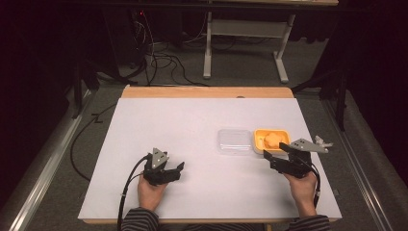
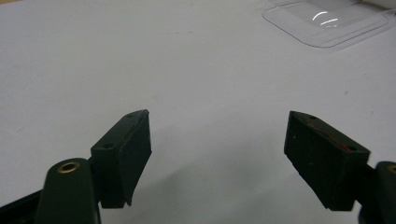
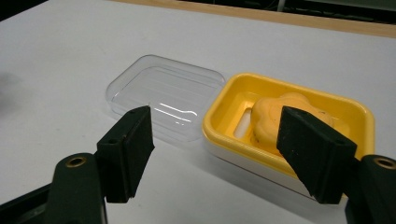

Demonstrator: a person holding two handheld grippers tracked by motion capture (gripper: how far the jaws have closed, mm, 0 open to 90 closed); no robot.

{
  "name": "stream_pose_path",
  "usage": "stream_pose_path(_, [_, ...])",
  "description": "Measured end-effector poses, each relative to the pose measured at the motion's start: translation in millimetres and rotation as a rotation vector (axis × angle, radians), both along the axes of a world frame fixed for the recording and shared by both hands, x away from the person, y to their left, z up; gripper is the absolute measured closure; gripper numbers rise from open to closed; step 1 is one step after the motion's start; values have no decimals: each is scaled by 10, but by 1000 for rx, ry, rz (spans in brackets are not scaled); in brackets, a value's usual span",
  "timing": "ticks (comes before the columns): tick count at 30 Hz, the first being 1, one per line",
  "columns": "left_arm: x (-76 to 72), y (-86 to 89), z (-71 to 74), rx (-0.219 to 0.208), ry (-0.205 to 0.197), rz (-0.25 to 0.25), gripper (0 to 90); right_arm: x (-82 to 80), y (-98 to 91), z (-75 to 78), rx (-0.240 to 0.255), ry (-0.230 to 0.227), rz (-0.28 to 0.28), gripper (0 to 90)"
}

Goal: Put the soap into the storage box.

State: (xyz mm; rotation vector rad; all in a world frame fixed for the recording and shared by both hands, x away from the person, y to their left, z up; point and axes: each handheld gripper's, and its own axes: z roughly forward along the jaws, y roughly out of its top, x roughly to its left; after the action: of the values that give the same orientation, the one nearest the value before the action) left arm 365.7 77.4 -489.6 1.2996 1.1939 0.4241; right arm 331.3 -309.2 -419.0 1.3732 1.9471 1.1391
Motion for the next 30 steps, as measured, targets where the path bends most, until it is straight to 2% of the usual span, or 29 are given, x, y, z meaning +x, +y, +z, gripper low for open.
stream_pose_path(17, [-4, -2, 0, 0, 0, -1, 239, -52, 161, -67, 11, -8, 31, 276])
stream_pose_path(23, [-10, -4, -1, 9, -6, -2, 240, -53, 221, -118, 15, 16, 50, 279])
stream_pose_path(30, [-15, -4, -2, 11, -10, -7, 240, -62, 298, -138, 0, 14, 69, 279])
